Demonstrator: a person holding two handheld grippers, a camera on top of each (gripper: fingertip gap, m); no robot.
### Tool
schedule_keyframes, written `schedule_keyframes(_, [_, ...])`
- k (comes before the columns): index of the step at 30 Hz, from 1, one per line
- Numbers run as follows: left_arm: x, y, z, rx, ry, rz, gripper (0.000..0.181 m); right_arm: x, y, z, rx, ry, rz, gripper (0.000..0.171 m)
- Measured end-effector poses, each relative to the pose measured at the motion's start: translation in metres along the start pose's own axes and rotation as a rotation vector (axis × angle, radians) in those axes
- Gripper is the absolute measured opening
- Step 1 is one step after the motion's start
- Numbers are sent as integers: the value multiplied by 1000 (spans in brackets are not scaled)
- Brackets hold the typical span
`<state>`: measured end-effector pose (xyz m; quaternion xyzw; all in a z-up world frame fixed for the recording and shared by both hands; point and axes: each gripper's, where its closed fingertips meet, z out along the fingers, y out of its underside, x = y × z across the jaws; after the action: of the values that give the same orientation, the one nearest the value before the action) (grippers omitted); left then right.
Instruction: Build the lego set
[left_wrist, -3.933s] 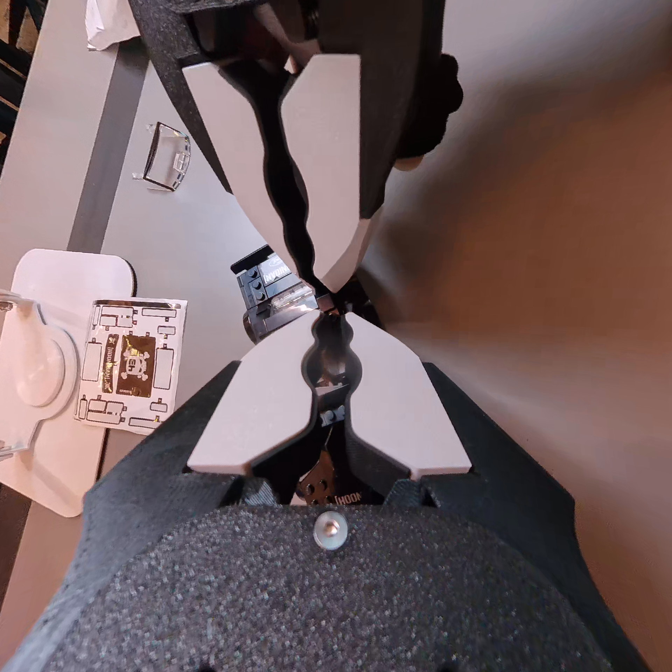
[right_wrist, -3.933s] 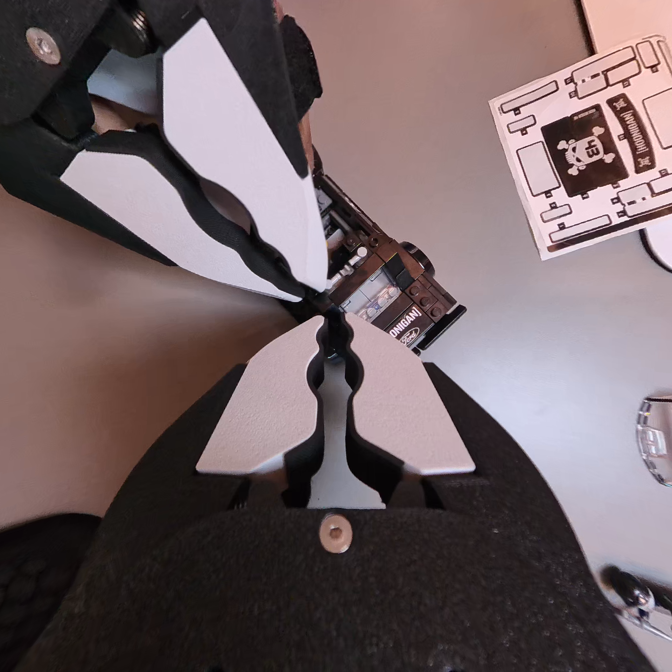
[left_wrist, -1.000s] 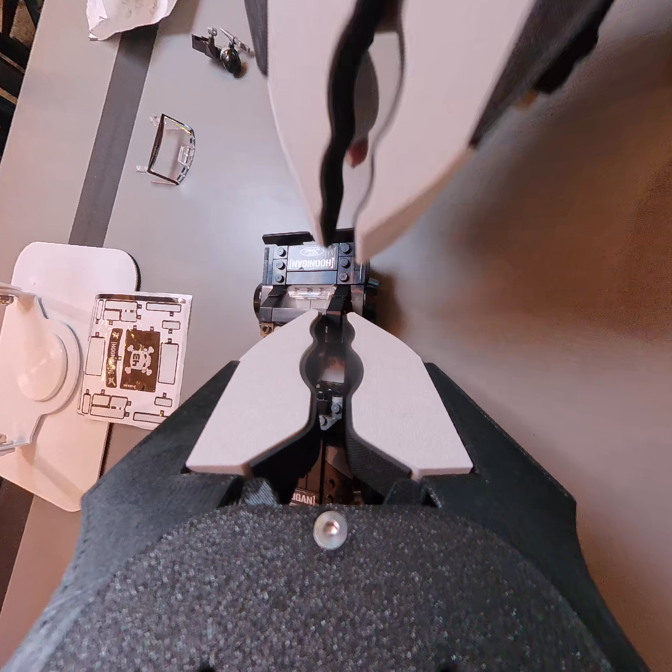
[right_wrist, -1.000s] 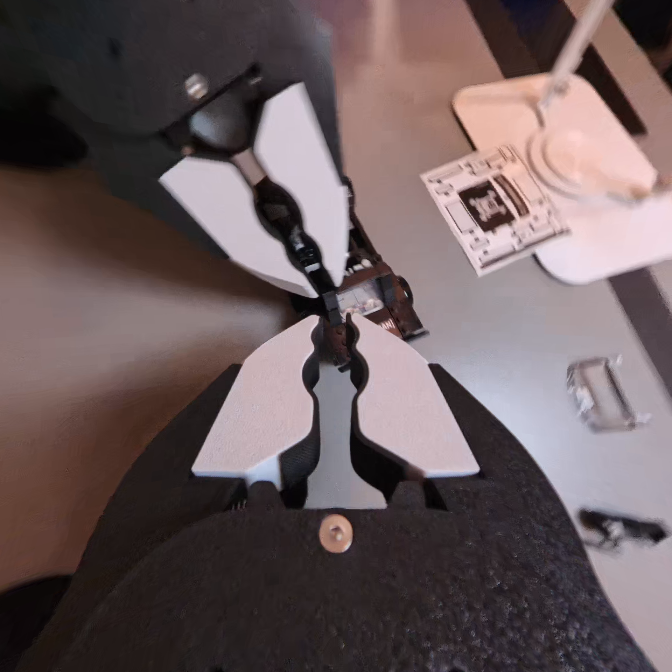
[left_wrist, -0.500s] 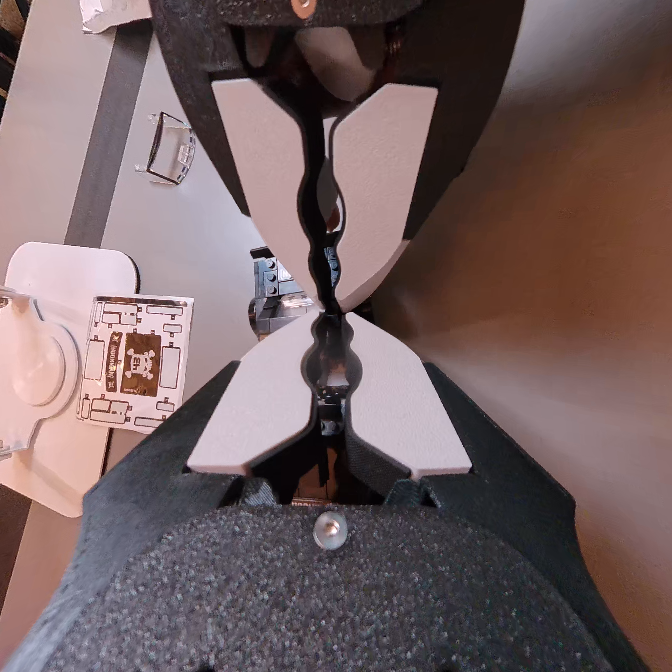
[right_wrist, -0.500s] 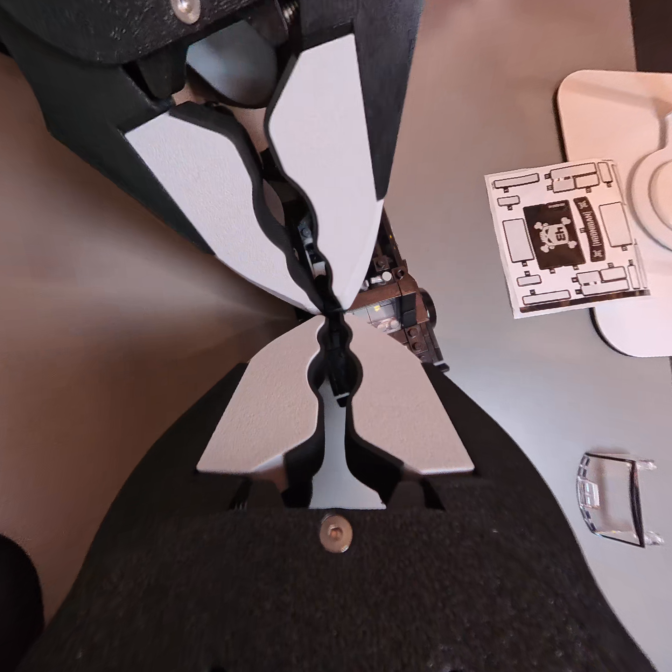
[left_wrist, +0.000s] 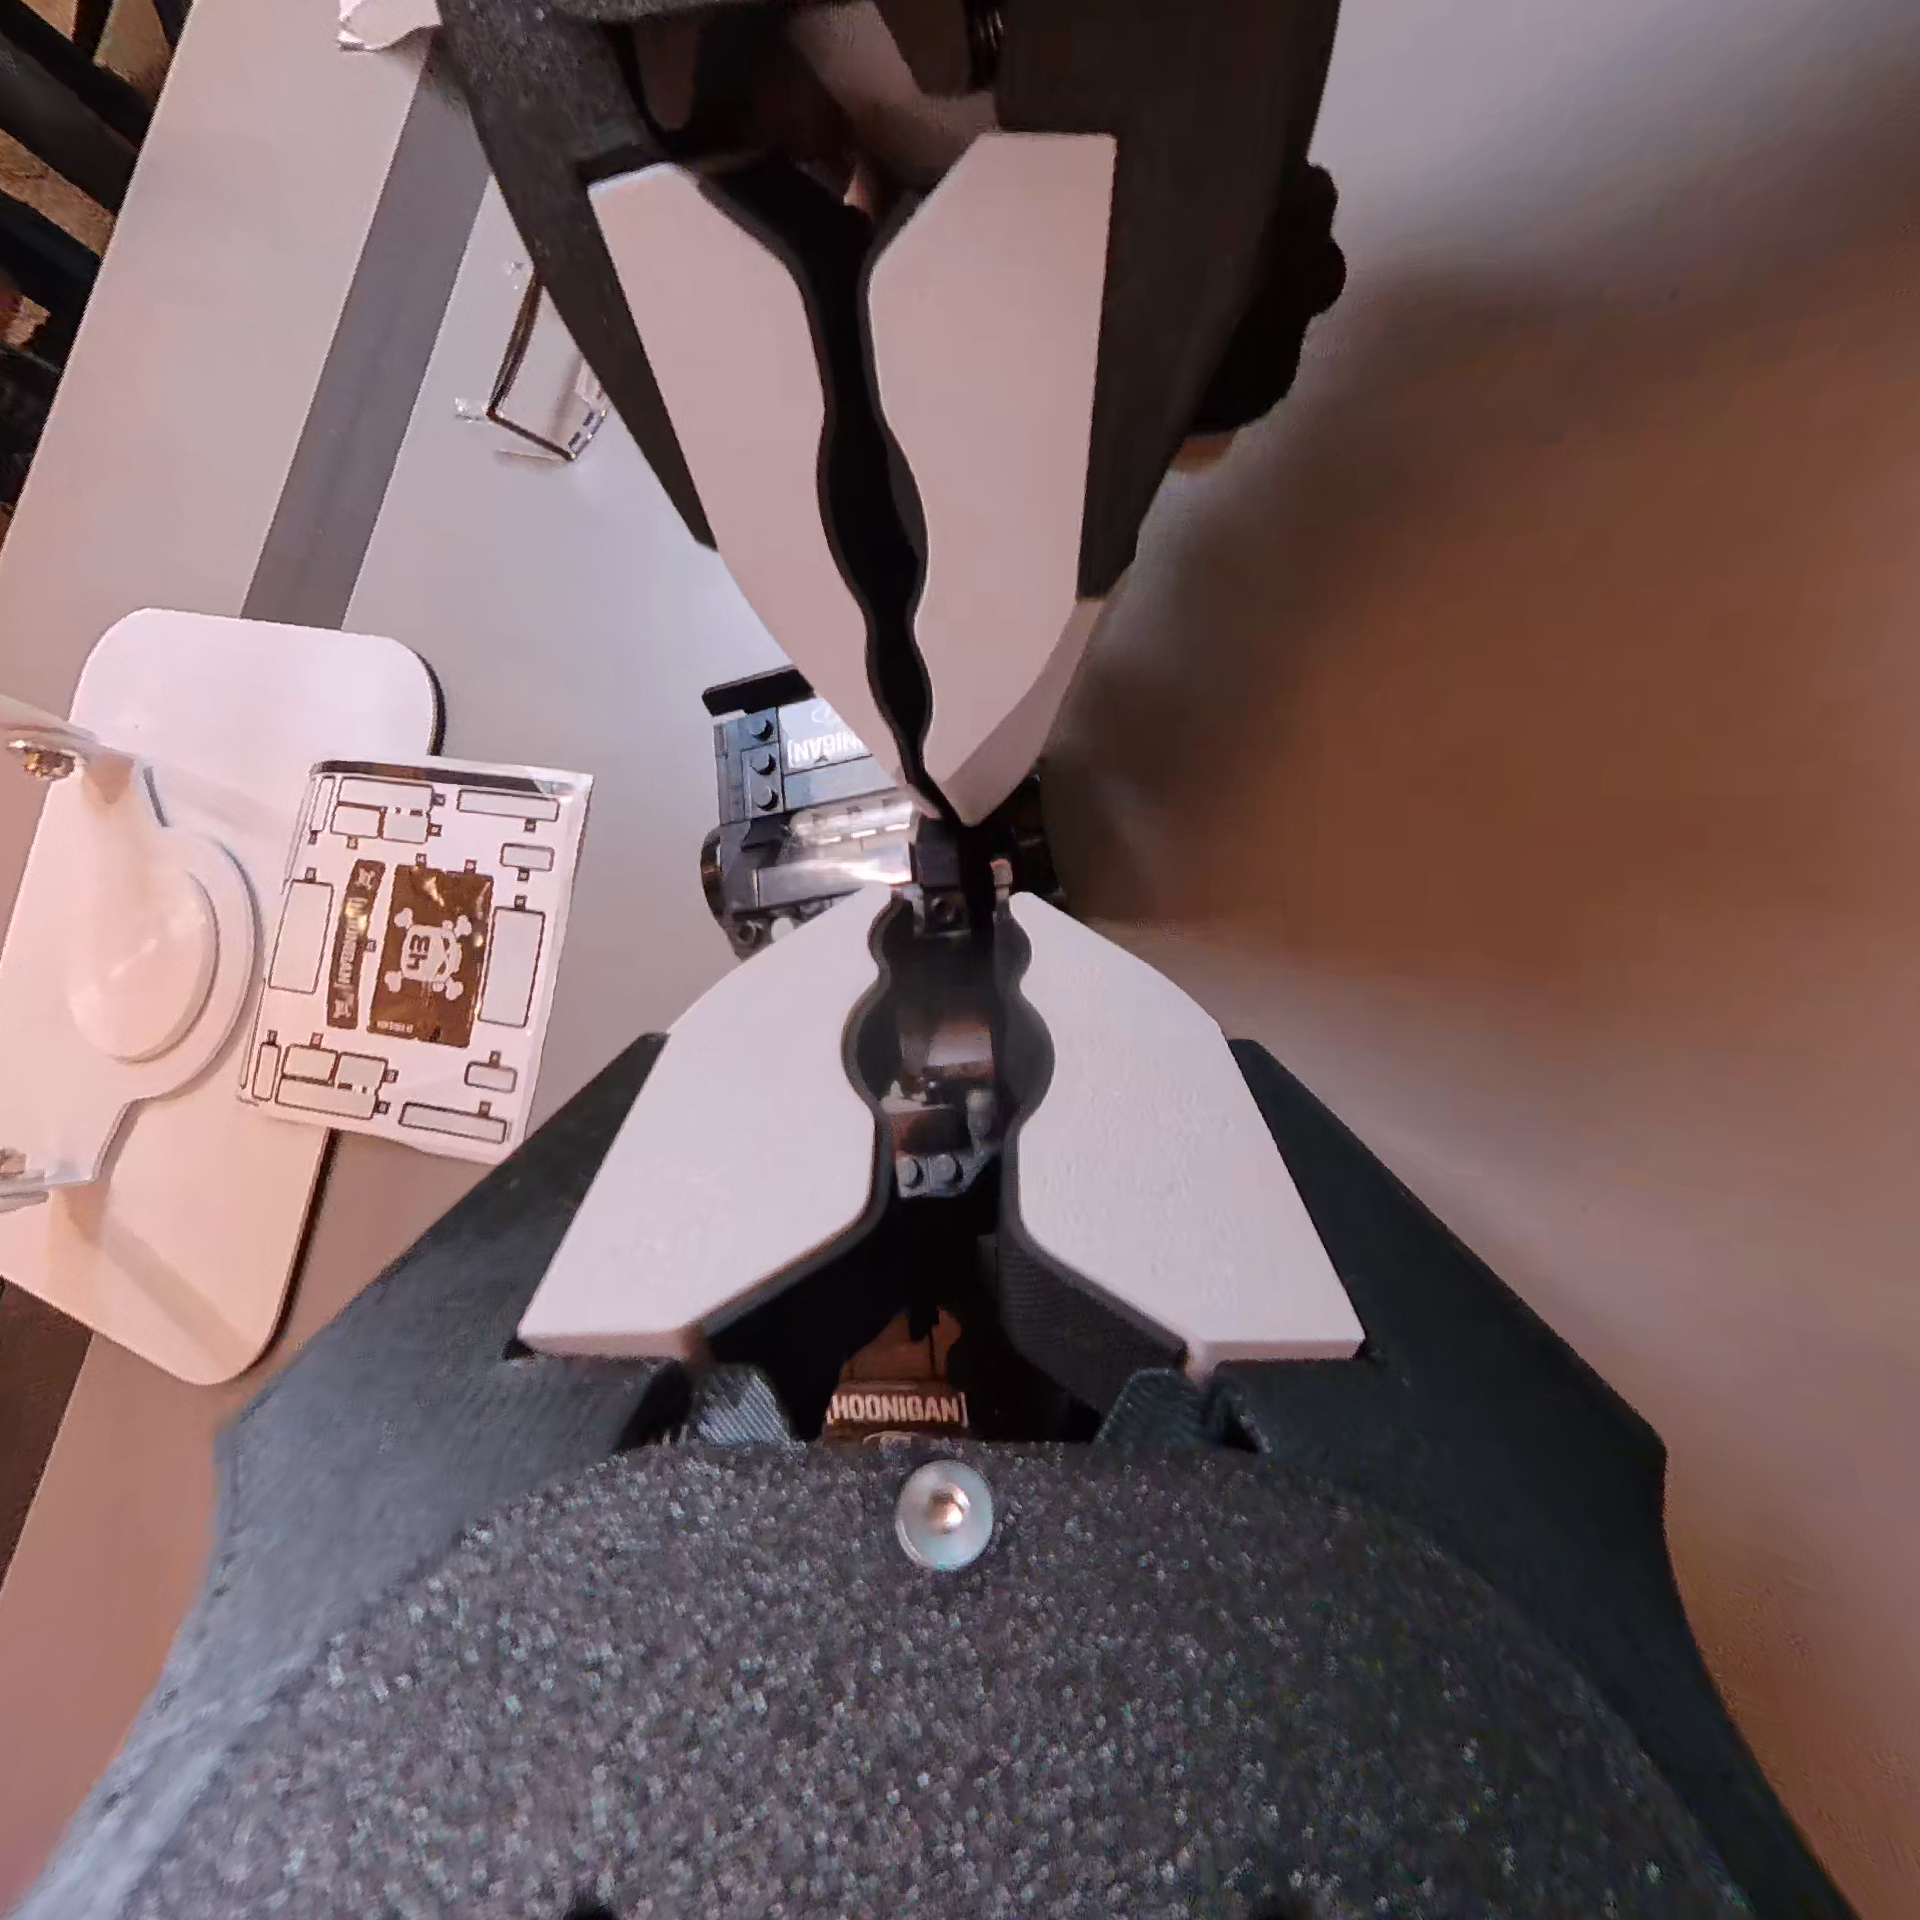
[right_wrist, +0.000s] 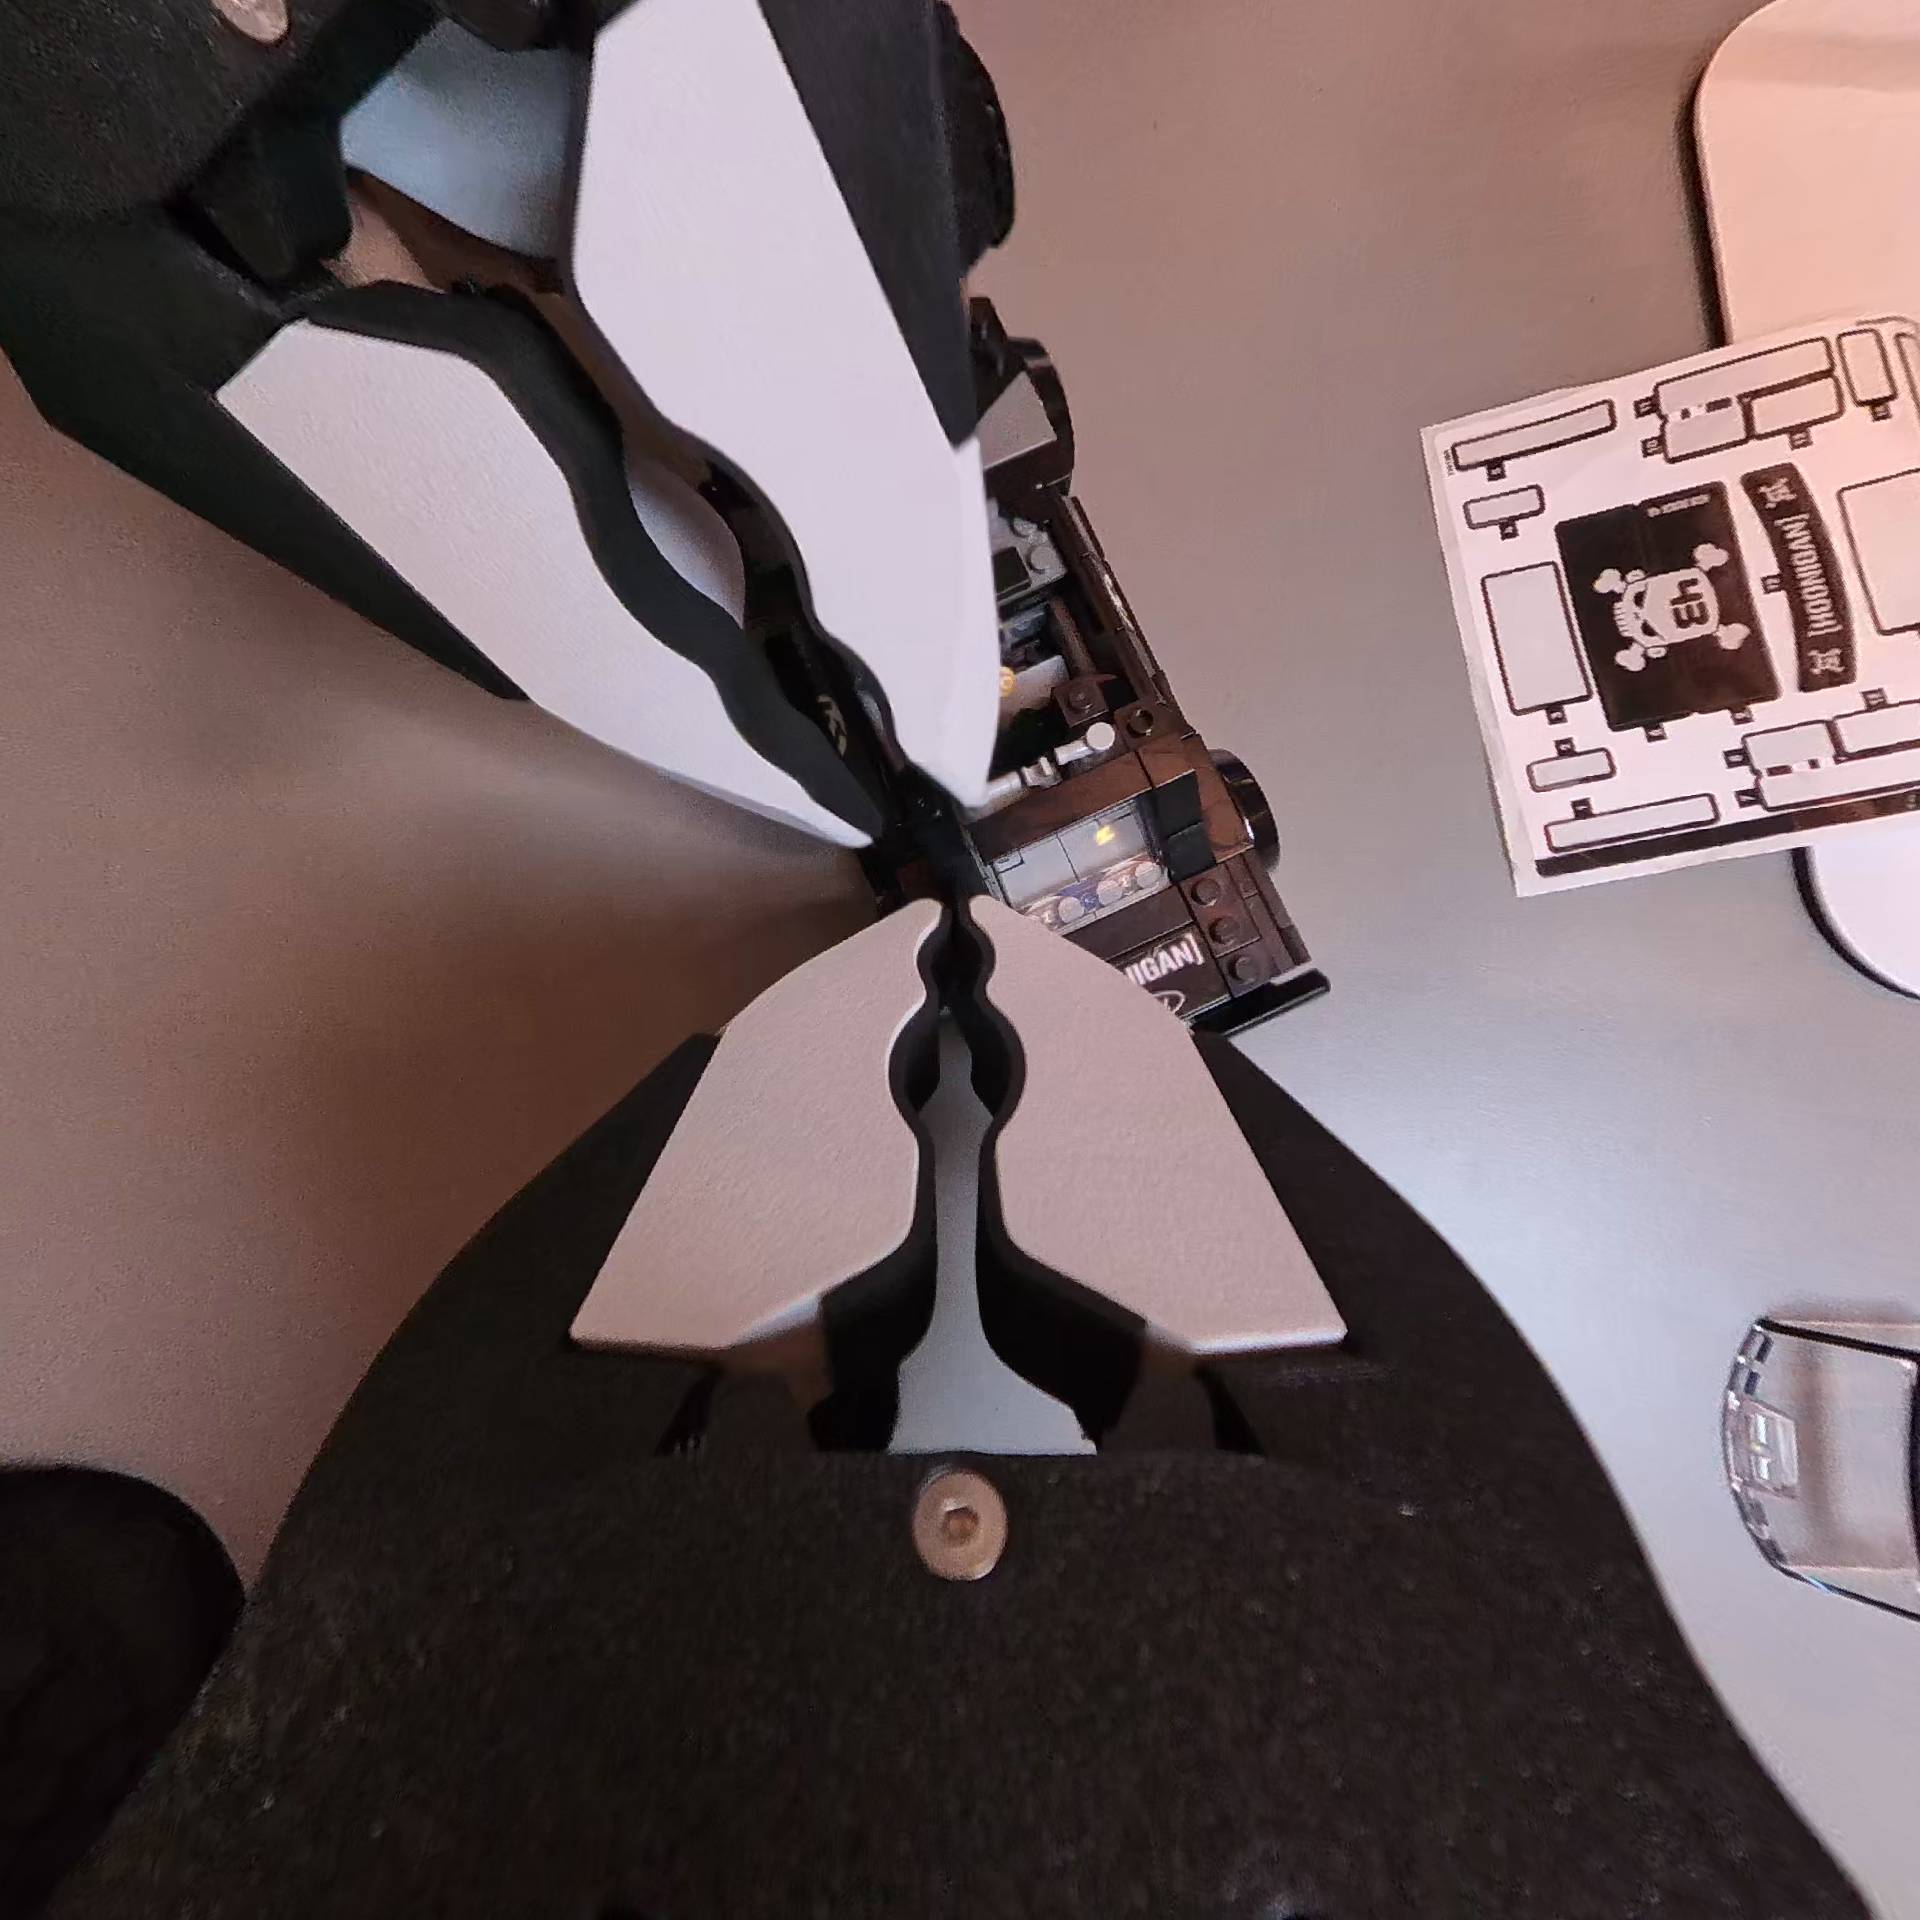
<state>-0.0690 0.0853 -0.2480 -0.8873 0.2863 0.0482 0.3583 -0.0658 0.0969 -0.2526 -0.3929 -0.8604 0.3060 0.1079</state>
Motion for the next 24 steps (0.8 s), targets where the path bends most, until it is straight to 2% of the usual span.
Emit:
schedule_keyframes(10, [-4,7,2,12,-26,6,8,5,0,-2,10,19,10,0])
schedule_keyframes(12, [-5,6,2,15,-29,3,7,8,-2,-4,25,47,-28,0])
schedule_keyframes(14, [-6,7,1,15,-30,-2,4,11,-3,-4,22,66,-82,11])
schedule_keyframes(17, [-8,6,1,20,-34,-10,3,8,-5,-2,13,51,-138,16])
schedule_keyframes(24, [-9,8,0,25,-26,-31,5,8,-11,3,-13,73,-244,12])
